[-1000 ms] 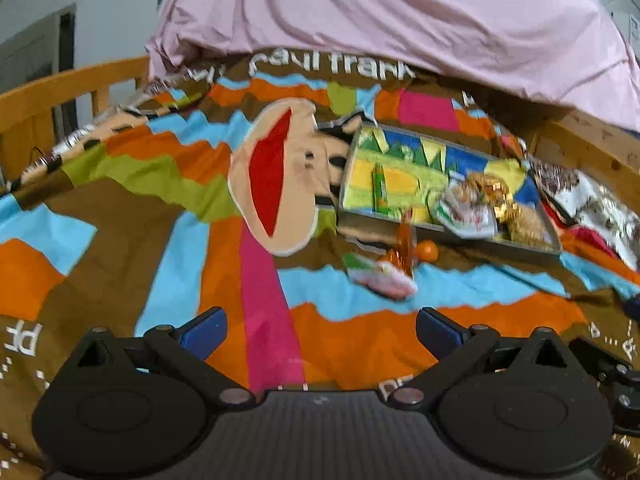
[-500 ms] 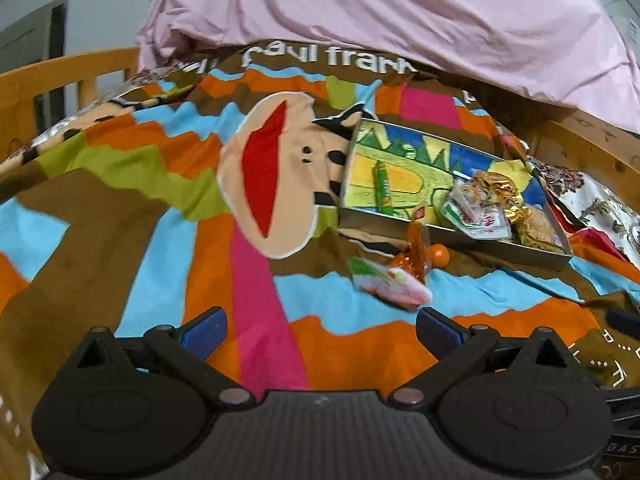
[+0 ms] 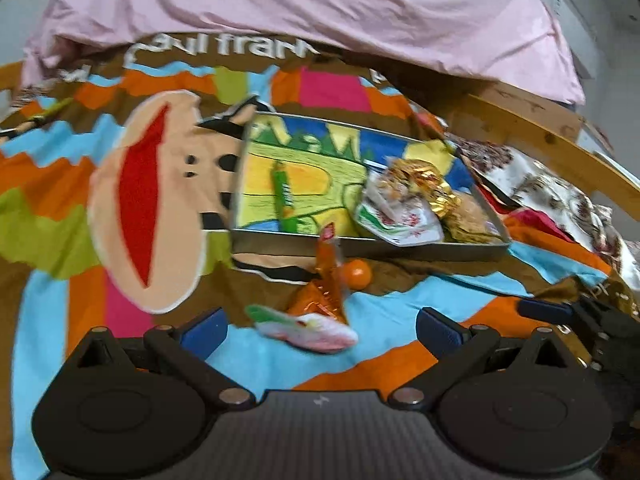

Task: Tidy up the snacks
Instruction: 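Lower the left tool onto the orange-wrapped snack while the right tool lowers onto the small orange, then close the left tool on the orange snack while the right tool grips the orange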

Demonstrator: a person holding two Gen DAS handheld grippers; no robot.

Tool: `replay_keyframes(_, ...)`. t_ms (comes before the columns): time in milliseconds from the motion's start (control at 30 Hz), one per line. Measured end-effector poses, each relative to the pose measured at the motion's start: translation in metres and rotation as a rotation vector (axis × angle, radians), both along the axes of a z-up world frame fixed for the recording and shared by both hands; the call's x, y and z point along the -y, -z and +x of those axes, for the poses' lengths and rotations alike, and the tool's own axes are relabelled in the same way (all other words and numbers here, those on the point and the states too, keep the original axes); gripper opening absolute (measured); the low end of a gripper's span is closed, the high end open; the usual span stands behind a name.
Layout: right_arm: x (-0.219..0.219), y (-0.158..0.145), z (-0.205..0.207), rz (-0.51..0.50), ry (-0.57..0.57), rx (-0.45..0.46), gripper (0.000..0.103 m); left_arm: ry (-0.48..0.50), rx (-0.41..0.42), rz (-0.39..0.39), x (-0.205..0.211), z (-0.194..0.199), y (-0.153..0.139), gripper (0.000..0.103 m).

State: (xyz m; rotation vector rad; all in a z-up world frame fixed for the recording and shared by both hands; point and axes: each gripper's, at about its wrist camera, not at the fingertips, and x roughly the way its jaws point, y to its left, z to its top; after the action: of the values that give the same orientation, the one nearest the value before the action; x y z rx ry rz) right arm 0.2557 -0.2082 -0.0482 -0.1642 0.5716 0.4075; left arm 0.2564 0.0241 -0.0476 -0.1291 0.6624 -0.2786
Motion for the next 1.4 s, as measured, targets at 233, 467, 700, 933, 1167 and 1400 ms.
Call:
replay_keyframes(233, 0.002, 0.008, 0.029, 0.012, -0.049, -0.004, 0.101, 0.107, -0.039, 0.026, -0.004, 0.026, 0.010, 0.102)
replay_keyframes(467, 0.003, 0.012, 0.053, 0.087, -0.105, -0.050, 0.089, 0.293, -0.033, 0.170, 0.014, 0.040, 0.014, 0.097)
replay_keyframes(700, -0.005, 0.016, 0.067, 0.126, -0.124, -0.068, 0.076, 0.374, -0.091, 0.212, 0.023, 0.058, 0.025, 0.078)
replay_keyframes(933, -0.018, 0.019, 0.078, 0.143, -0.145, -0.087, 0.068, 0.308, -0.108, 0.216, 0.019, 0.060, 0.040, 0.069)
replay_keyframes(1167, -0.026, 0.021, 0.089, 0.172, -0.162, -0.106, 0.062, 0.189, -0.056, 0.147, 0.011, 0.041, 0.045, 0.068)
replay_keyframes(1400, -0.031, 0.027, 0.097, 0.176, -0.148, -0.115, 0.049, 0.118, 0.005, 0.084, 0.002, 0.027, 0.053, 0.068)
